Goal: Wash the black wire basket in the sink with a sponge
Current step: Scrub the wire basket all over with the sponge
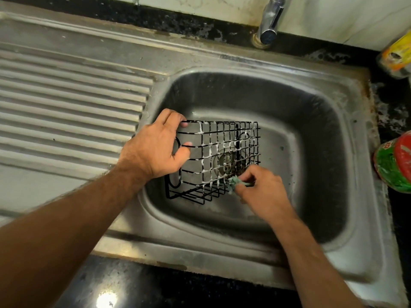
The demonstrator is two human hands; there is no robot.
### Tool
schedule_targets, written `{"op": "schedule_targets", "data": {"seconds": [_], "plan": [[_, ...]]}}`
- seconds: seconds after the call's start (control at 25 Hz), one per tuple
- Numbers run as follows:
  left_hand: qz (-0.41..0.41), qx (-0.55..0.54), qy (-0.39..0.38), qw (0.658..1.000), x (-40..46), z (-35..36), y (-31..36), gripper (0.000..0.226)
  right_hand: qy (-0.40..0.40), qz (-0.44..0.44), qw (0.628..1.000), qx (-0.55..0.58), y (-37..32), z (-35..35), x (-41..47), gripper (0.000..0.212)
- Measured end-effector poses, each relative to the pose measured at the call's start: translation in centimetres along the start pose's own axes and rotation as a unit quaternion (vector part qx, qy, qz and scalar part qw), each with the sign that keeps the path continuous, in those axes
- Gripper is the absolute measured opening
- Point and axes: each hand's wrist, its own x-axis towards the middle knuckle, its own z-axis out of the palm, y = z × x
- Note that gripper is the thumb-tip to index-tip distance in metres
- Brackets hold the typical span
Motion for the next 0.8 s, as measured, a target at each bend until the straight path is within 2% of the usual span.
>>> {"op": "schedule_targets", "data": {"seconds": [0.08,0.16,0.24,0.32,0.44,0.52,0.64,0.72,0.8], "plan": [[-0.005,-0.005,-0.002,1.000,0.0,-0.1,0.0,0.066,-0.004,-0.033,0.999,0.022,-0.5,0.3,-0.2,0.020],[-0.009,-0.010,-0.001,1.000,0.1,-0.1,0.1,0.067,-0.041,-0.104,0.993,0.025,-1.9,1.2,-1.6,0.023],[-0.012,-0.014,0.003,1.000,0.0,-0.2,0.1,0.068,-0.064,-0.137,0.987,0.044,-2.6,1.9,-2.9,0.025],[-0.014,-0.021,0.009,1.000,-0.1,-0.2,0.1,0.069,-0.028,-0.111,0.990,0.079,-2.2,1.9,-2.9,0.023],[-0.022,-0.037,0.012,0.999,-0.3,-0.3,0.0,0.067,0.030,-0.043,0.996,0.070,-1.8,1.4,-2.7,0.016],[-0.036,-0.048,0.009,0.998,-0.4,-0.6,0.1,0.066,0.042,-0.087,0.993,0.066,-2.8,1.8,-3.7,0.024],[-0.043,-0.036,-0.018,0.998,-0.5,-1.3,0.5,0.066,0.042,-0.178,0.982,0.041,-4.6,3.5,-5.4,0.022],[-0.040,-0.032,-0.030,0.998,-0.6,-1.6,0.8,0.065,0.069,-0.187,0.980,-0.005,-4.1,4.2,-5.7,0.019],[-0.036,-0.033,-0.036,0.998,-0.6,-1.7,1.0,0.057,0.104,-0.144,0.984,-0.023,-3.2,3.9,-5.4,0.012]]}}
